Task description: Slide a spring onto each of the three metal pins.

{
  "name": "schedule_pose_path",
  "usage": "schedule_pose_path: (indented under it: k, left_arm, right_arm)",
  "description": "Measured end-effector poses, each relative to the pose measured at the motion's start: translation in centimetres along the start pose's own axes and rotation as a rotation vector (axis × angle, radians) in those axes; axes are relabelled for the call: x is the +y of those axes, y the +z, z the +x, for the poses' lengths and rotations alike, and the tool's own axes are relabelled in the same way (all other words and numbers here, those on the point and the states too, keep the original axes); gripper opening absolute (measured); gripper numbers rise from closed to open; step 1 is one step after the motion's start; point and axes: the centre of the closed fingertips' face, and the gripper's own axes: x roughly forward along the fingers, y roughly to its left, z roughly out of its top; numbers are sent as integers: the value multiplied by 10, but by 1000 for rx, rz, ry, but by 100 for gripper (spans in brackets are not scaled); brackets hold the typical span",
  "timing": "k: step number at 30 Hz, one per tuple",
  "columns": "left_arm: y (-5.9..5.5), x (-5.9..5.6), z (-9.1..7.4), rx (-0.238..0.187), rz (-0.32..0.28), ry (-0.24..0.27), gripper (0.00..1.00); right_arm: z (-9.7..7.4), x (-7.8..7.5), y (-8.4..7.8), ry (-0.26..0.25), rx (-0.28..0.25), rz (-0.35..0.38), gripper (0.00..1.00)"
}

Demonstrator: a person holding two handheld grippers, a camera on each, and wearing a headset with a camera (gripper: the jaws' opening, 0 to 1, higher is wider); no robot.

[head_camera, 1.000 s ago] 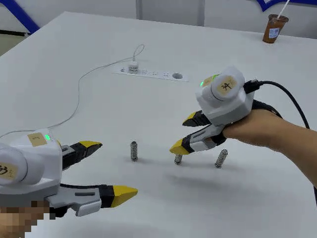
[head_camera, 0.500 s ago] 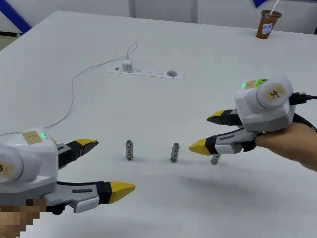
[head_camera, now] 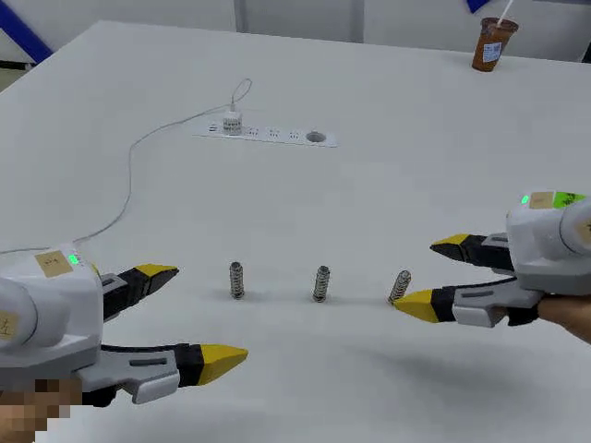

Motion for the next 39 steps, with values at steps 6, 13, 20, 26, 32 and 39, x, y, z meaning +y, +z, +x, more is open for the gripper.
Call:
schedule_pose_path:
  k: [6,13,20,26,32,39]
  left_arm:
    - [-2,1,-2,2,-4,4,82]
    - [-4,1,-3,3,-9,5,82]
    - [-3,-2,-1,0,-10,1,82]
    - [-4,-3,-2,3,-8,3,82]
    - [-5,0,-3,2,-11,8,82]
    - [-6,0,-3,2,-13,10,82]
  right_arm:
    - [-9,5,-9,-11,-35,34,63]
    - [-21,9,-15,-38,-76,46,64]
    - [-26,14,-22,-70,-100,71,64]
    - [-26,14,-23,-84,-107,86,64]
    - [-23,16,-25,-83,-105,95,64]
    - [-22,15,-25,-85,-104,100,63]
